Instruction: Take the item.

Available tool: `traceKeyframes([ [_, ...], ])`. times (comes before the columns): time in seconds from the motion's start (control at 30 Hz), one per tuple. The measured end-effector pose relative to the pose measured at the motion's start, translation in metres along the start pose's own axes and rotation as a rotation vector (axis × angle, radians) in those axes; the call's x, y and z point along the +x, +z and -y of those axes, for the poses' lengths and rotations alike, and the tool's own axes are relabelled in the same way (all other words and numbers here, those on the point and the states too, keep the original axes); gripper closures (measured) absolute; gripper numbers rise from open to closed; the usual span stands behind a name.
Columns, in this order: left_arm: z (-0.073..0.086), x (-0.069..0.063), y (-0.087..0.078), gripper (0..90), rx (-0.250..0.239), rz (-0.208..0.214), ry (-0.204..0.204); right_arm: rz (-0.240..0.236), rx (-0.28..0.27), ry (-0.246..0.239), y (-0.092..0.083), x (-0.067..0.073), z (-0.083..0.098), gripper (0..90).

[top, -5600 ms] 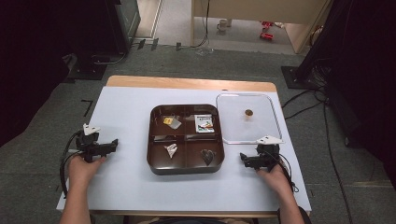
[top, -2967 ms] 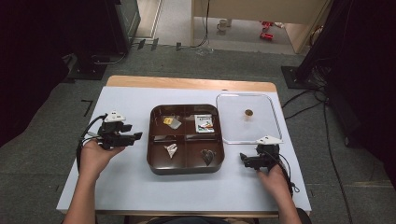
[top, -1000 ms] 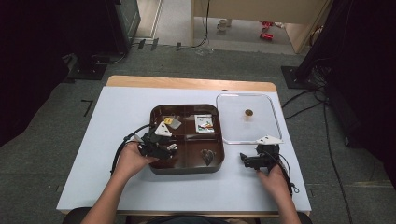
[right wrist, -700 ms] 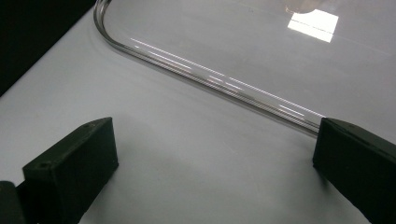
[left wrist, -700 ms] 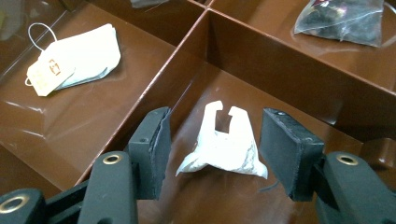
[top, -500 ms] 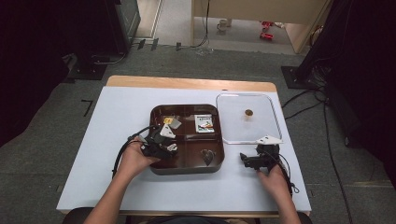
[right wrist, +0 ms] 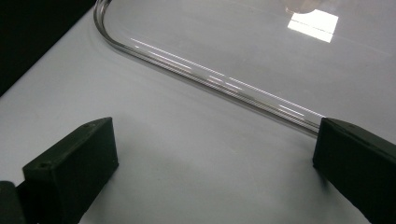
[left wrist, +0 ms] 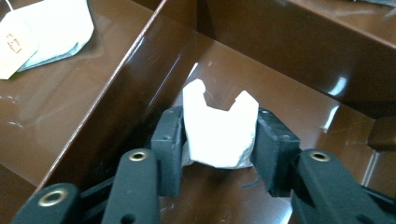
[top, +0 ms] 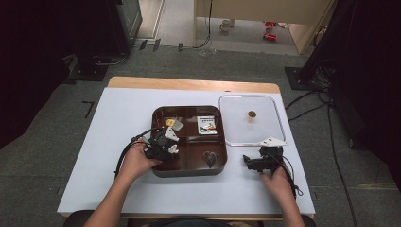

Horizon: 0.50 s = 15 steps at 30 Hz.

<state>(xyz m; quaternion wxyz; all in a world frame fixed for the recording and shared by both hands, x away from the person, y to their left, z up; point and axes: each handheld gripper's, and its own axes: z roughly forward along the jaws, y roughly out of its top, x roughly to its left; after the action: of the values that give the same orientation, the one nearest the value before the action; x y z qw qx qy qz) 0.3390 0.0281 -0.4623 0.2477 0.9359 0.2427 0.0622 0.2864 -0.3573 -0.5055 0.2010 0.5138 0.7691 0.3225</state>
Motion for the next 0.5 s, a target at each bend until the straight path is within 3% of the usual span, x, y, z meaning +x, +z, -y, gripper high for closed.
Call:
traceKeyframes([
  [0.5, 0.003, 0.007, -0.021, 60.9, -0.097, 0.025, -0.036, -0.002, 0.002, 0.003, 0.000, 0.000, 0.000, 0.0],
])
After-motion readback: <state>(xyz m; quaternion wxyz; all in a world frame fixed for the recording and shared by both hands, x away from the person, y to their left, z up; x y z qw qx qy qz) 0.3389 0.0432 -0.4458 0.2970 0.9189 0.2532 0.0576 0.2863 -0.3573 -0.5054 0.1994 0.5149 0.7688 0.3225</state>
